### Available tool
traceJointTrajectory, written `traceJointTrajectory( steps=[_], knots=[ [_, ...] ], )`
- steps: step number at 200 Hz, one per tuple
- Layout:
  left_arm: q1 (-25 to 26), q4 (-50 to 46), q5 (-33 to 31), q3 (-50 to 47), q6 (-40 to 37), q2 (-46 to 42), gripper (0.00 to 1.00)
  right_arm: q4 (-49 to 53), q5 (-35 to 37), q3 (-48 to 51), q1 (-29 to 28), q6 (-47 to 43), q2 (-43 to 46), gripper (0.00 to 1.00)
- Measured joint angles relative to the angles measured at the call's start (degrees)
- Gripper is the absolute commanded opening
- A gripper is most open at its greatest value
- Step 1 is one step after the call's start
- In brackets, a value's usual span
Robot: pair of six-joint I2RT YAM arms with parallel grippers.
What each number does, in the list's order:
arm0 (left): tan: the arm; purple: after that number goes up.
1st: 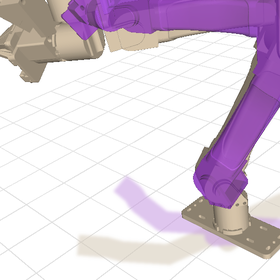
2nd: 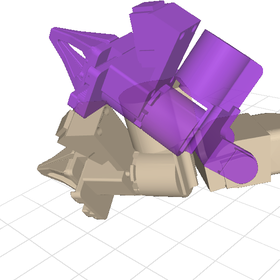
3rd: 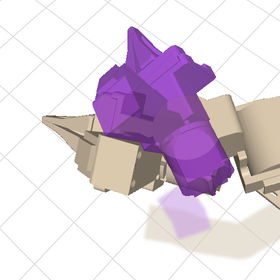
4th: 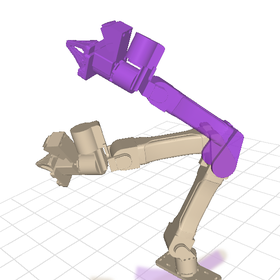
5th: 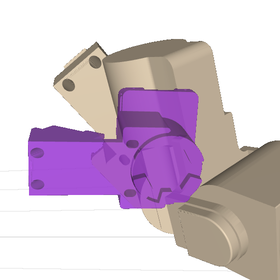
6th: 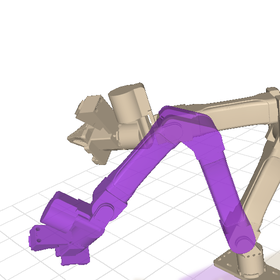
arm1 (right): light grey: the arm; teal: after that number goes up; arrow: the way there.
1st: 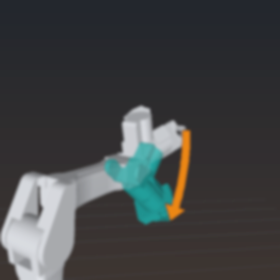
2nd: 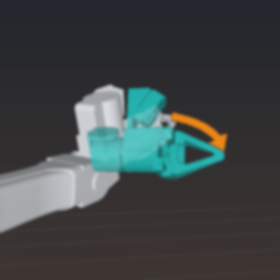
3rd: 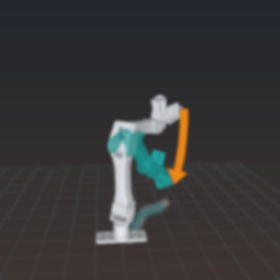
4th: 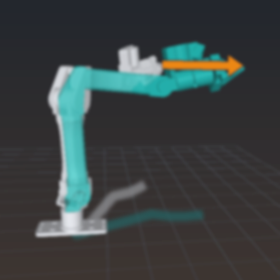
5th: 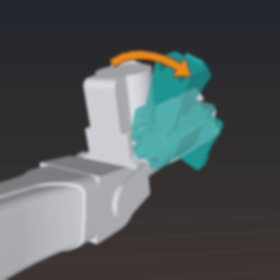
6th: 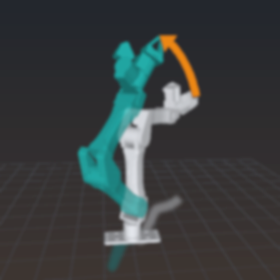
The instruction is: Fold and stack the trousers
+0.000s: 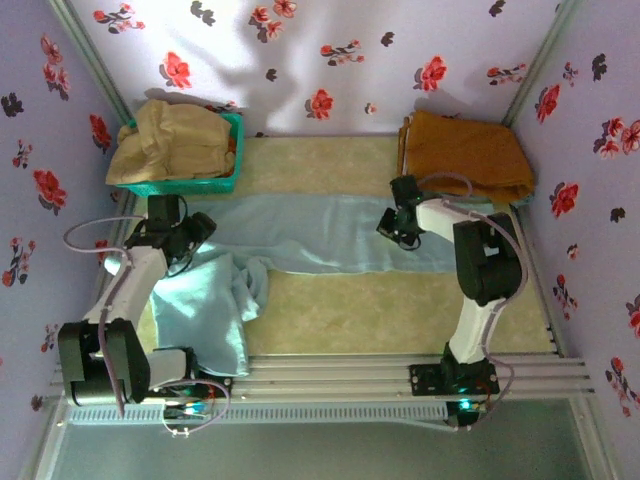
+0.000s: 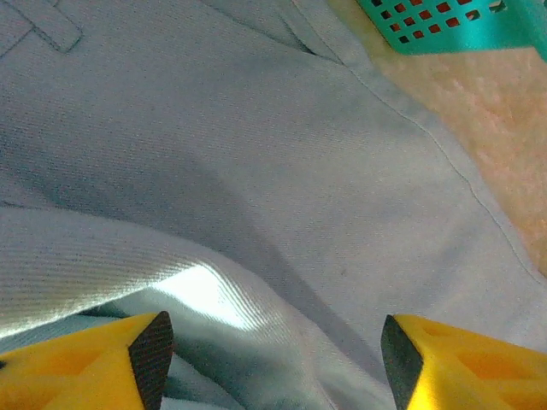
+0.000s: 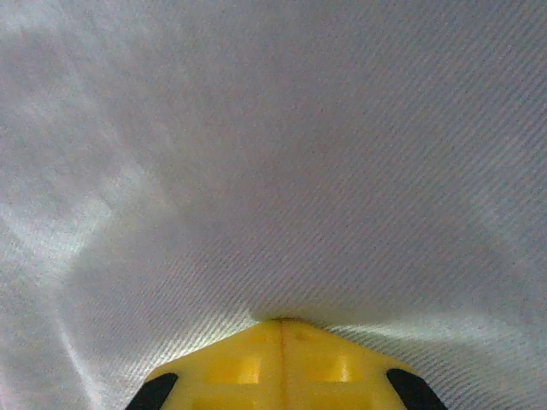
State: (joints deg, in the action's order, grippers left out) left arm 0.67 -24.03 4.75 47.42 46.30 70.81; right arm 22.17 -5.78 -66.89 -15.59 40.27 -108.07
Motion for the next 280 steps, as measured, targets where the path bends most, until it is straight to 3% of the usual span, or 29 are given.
traceJointTrajectory(
  steps=[30,48,64,90,107,127,166,203,266,280],
  knots=[
    [-1.27,-0.50,-0.02,1.38,-1.55,-0.76,0.81,1.55,0.07,-2.99,-0.24,-1.79,-0.92,0.34],
    [-3.19,-1.20,-0.22,1.79,-1.68,-1.75,0.84,3.23,0.46,-2.97,-4.74,-2.51,2.71,0.46],
    [-4.70,-1.68,-0.87,1.81,-1.60,-2.36,0.85,3.30,1.22,-2.27,-12.96,-2.36,8.13,0.49],
    [-5.84,-1.97,-1.75,1.79,-0.48,-2.82,0.86,-1.01,2.56,-1.03,-31.89,1.36,15.32,0.47],
    [-6.01,-2.12,-1.77,1.60,0.24,-3.19,0.86,-5.92,2.75,0.04,-42.45,5.22,15.04,0.46],
    [-6.23,-2.49,-1.79,1.53,0.66,-3.39,0.86,-9.44,1.92,-0.68,-49.62,8.44,10.27,0.52],
    [-6.71,-3.58,-2.03,1.53,0.76,-4.76,0.86,-9.97,-1.01,-5.70,-55.78,9.77,-1.03,0.56],
    [-7.39,-3.67,-2.16,1.25,0.79,-5.75,0.86,-9.99,-2.69,-7.02,-59.04,9.81,-3.28,0.54],
    [-7.43,-3.91,-2.16,0.28,1.38,-7.32,0.86,-12.87,-5.70,-8.74,-59.49,10.75,-5.53,0.52],
    [-7.43,-3.91,-2.16,0.28,1.38,-7.80,0.87,-13.00,-6.67,-9.27,-59.08,10.78,-7.08,0.44]
  ],
)
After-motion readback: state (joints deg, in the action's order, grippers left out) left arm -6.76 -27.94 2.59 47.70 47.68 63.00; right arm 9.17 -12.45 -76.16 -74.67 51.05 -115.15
